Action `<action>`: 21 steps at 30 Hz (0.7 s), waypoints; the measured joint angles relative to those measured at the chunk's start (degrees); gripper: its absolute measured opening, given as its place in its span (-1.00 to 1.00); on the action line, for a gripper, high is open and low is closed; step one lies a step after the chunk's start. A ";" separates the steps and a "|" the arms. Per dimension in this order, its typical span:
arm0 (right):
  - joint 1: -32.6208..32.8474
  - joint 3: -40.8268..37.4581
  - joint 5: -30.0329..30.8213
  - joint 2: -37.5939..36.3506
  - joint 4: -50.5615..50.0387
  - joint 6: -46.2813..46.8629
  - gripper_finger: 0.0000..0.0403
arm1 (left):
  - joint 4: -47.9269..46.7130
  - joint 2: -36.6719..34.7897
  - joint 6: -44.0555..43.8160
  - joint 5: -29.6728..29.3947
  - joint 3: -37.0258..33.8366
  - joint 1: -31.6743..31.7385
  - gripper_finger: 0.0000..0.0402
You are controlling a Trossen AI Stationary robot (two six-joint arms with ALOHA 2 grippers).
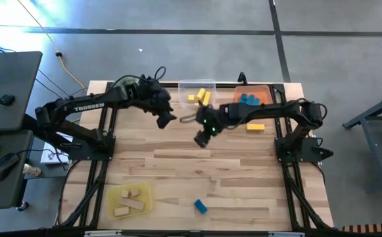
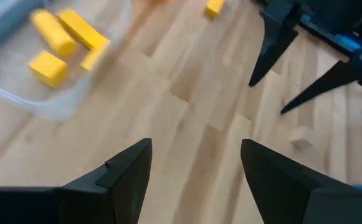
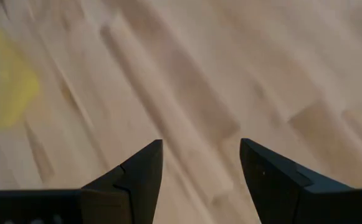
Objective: Sort & place blocks by color
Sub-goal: Put the brown block into the yellow bin
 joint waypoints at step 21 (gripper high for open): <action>19.12 0.00 -0.02 0.13 -9.81 -6.08 0.00 | -14.57 0.00 -18.39 -19.26 0.00 -29.43 0.18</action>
